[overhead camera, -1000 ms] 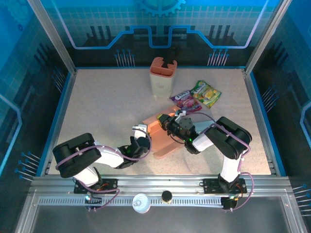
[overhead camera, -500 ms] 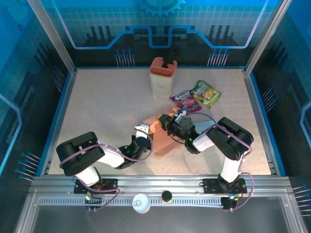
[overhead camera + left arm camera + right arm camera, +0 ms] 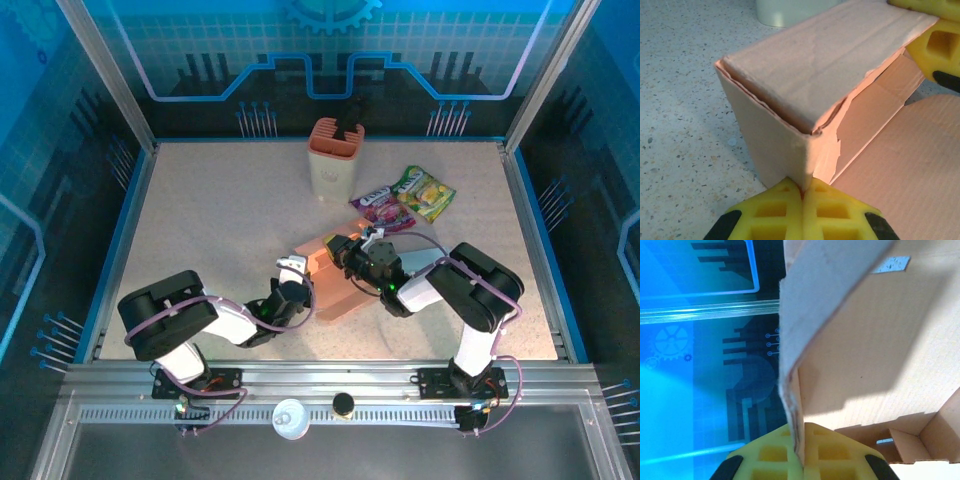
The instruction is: Fold the paper box
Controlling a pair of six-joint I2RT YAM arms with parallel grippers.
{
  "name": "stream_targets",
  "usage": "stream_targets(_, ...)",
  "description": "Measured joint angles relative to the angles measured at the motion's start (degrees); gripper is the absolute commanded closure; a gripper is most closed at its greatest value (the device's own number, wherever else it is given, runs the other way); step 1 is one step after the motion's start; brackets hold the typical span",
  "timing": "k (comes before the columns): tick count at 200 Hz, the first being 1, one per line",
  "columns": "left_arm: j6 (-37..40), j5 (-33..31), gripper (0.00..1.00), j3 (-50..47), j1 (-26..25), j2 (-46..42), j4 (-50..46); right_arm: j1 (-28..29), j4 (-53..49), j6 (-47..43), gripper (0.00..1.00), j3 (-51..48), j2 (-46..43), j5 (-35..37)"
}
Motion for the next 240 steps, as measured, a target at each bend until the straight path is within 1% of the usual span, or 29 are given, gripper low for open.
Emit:
stream_targets(28,0.0,-0.2,1.0,0.0,-0.02,0.0,-0.04,0.22,-0.02,0.39,1.0,0.0,-0.09,0.28)
stream_targets(38,0.02,-0.2,1.0,0.0,-0.02,-0.02,-0.11,0.22,-0.39,0.46,0.98,0.0,-0.24,0.42)
stream_targets(43,0.0,-0.2,1.0,0.0,-0.02,-0.07,-0.24,0.22,-0.68,0.5,1.0,0.0,-0.44,0.46)
stream_targets(60,0.0,-0.17,1.0,0.0,-0.02,-1.05,-1.53,0.22,-2.43,0.55,1.0,0.0,-1.6,0.66)
stream_targets(62,0.0,-0.15,0.97,0.0,-0.02,-1.27,-1.66,0.22,-2.67,0.55,1.0,0.0,-1.79,0.66)
stream_targets(67,0.02,-0.15,0.84,0.0,-0.02,-1.7,-2.03,0.22,-3.17,0.55,1.0,0.0,-2.16,0.72)
stream_targets(70,0.02,-0.13,0.79,-0.02,-0.02,-1.97,-2.21,0.22,-3.43,0.55,1.0,0.0,-2.4,0.81)
stream_targets(76,0.33,-0.11,0.74,-0.04,-0.02,-2.45,-2.43,0.22,-3.85,0.57,1.0,0.0,-2.91,0.81)
stream_targets(88,0.52,0.15,0.7,-0.07,0.09,-2.89,-2.03,0.33,-4.59,0.59,1.0,0.0,-3.72,0.31)
stream_targets(148,4.87,5.55,0.63,-1.31,3.23,-1.95,2.89,0.74,-8.96,1.6,1.0,0.09,-5.75,-0.52)
stream_targets(159,5.6,6.01,0.57,-1.49,3.8,-1.95,3.48,0.74,-9.79,1.64,1.0,0.11,-6.34,-0.79)
stream_targets(160,5.6,5.99,0.55,-1.51,3.82,-1.95,3.52,0.74,-9.88,1.64,1.0,0.11,-6.38,-0.81)
stream_targets(164,6.08,6.03,0.52,-1.62,3.98,-1.95,3.67,0.74,-10.23,1.66,1.0,0.11,-6.58,-1.07)
stream_targets(169,6.16,6.12,0.5,-1.75,4.15,-1.95,3.87,0.74,-10.67,1.66,1.0,0.15,-6.75,-1.4)
stream_targets(207,8.72,6.21,0.49,-2.32,4.66,-1.95,4.5,1.05,-16.79,1.64,1.0,1.29,-6.97,-3.19)
stream_targets(229,9.9,6.34,0.51,-3.58,5.11,-1.95,6.12,0.98,-21.0,1.18,1.0,3.74,-6.99,-3.8)
stream_targets(240,10.4,6.91,0.49,-4.33,5.11,-2.34,6.64,0.94,-22.53,0.79,1.0,4.24,-7.37,-3.87)
